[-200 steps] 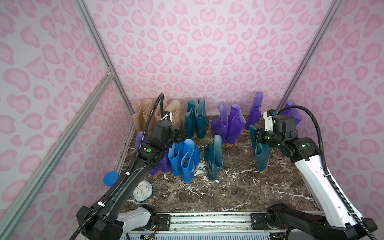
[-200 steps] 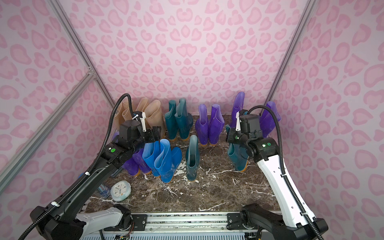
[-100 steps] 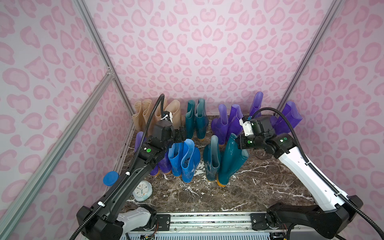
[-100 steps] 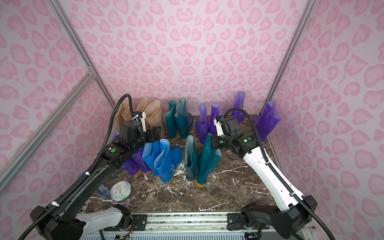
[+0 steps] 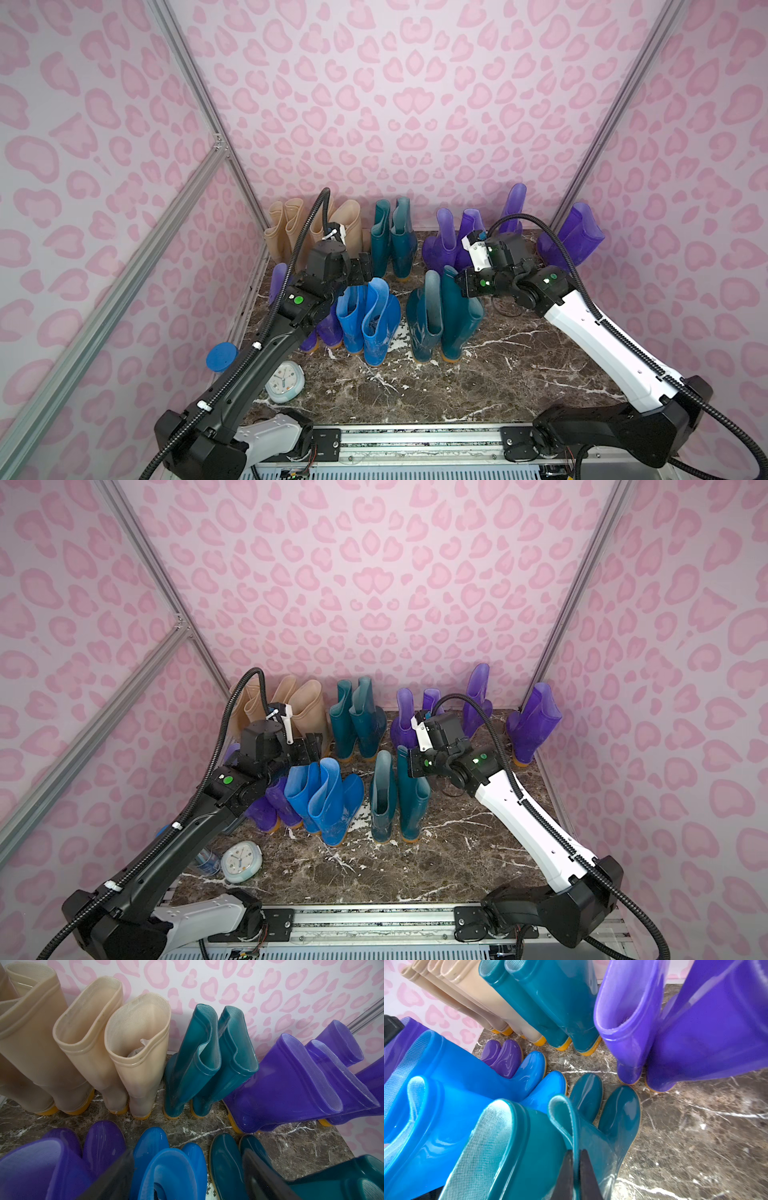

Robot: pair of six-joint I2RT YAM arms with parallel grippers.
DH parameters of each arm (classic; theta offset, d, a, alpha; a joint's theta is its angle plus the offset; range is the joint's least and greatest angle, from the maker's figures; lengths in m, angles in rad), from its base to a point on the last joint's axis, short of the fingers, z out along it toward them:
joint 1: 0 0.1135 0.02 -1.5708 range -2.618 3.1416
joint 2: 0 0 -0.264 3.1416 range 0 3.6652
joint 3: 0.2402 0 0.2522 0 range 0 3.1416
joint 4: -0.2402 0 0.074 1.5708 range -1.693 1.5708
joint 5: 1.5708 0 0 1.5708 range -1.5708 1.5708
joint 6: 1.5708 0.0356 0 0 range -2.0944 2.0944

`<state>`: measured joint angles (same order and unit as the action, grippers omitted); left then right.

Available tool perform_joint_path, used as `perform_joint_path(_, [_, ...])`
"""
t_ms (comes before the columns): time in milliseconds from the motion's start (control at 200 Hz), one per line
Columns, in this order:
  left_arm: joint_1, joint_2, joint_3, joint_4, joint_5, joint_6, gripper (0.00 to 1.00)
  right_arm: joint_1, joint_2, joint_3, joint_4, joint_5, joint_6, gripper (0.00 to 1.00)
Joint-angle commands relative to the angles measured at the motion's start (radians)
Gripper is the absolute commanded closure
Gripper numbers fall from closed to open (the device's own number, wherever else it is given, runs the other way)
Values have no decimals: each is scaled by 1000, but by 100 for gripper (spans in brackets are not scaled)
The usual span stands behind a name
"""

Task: Match and arrange rain boots in pairs
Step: Place the rain boot at the center of the board.

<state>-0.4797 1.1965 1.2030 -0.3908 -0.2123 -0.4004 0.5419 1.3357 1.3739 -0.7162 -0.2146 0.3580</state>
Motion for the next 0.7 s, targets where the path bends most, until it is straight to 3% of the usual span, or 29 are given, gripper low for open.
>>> perform_joint_path(0, [0, -4, 0, 31, -10, 6, 17, 5, 2, -4, 112, -33, 30, 100])
perform_joint_path(395, [1, -5, -2, 33, -5, 6, 17, -5, -23, -89, 93, -14, 28, 100])
perform_joint_path(440, [0, -3, -2, 33, -4, 6, 17, -4, -22, -83, 88, -14, 30, 85])
perform_joint_path(500, [1, -1, -2, 33, -9, 8, 17, -5, -23, -59, 75, -5, 27, 83])
perform_joint_path(545, [1, 0, -1, 29, -12, 9, 16, -6, -22, -26, 57, 19, 15, 76])
perform_joint_path(625, [0, -3, 1, 29, -10, 9, 16, -20, -15, 67, 15, 115, -7, 53])
perform_joint_path(695, [0, -5, -1, 32, -15, 12, 16, -49, -4, 135, -12, 205, -14, 49])
